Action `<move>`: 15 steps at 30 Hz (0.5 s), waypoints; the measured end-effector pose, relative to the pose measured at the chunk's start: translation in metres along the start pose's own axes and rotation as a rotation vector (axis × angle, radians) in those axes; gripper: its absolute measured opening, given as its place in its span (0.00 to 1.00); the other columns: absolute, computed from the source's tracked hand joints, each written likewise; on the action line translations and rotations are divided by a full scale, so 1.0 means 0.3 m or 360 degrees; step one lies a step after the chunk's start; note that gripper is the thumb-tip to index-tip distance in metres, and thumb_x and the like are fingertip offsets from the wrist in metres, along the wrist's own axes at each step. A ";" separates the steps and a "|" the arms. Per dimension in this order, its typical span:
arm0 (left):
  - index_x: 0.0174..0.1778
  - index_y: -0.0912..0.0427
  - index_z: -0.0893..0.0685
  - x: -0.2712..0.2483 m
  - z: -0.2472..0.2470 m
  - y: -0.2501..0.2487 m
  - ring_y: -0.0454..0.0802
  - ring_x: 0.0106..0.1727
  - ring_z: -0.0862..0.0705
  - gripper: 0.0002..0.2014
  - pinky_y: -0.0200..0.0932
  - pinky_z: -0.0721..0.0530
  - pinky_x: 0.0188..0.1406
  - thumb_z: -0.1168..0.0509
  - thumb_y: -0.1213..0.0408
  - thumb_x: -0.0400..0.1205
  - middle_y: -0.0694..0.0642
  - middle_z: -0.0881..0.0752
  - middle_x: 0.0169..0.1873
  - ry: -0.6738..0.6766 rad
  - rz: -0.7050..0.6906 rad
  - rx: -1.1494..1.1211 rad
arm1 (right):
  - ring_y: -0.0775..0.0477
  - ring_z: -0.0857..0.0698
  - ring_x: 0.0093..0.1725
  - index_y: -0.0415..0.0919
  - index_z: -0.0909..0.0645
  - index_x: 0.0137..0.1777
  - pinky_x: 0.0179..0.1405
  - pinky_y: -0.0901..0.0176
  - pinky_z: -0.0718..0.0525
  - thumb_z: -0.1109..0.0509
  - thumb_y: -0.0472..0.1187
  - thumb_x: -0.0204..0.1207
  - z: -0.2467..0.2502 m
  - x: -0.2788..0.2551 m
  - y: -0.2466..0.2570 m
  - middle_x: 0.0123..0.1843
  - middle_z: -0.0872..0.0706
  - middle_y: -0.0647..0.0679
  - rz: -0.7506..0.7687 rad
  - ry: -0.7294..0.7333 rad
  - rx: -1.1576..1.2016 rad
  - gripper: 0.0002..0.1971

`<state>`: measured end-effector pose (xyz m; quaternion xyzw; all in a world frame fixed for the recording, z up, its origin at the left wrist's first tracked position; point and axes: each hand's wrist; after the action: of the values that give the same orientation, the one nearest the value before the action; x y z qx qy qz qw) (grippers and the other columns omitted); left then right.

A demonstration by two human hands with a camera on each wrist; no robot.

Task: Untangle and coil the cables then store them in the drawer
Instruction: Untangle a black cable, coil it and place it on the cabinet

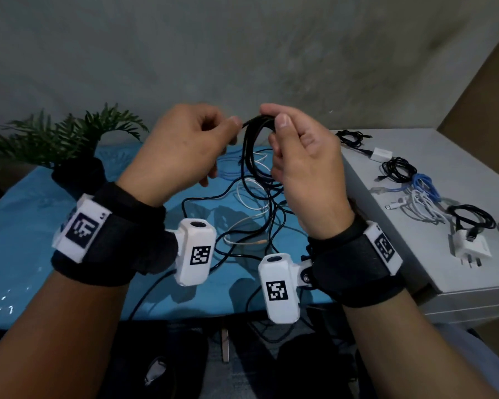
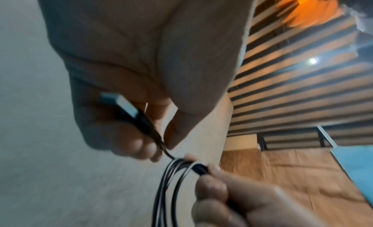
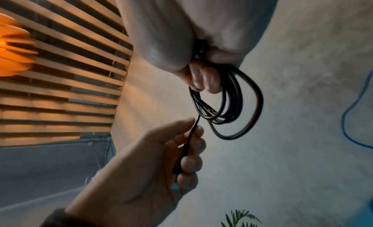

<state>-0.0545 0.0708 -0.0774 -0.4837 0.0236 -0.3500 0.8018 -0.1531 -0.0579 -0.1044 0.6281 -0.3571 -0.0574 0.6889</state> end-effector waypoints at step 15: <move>0.51 0.64 0.17 -0.005 -0.049 -0.004 0.45 0.40 0.13 0.09 0.39 0.16 0.44 0.26 0.65 0.81 0.55 0.10 0.37 0.0396 -0.0027 -0.0585 | 0.56 0.35 0.26 0.35 0.17 0.66 0.26 0.65 0.29 0.44 0.37 0.92 0.027 0.006 0.029 0.32 0.31 0.49 -0.0185 0.0114 0.0421 0.14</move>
<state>-0.0618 0.0602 -0.0846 -0.5749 0.1816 -0.4036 0.6882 -0.1597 -0.0638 -0.0962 0.7347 -0.2997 -0.0273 0.6080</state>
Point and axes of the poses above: each hand's wrist, its own x-axis towards the middle knuckle, its own z-axis out of the back of the hand, y = z × x
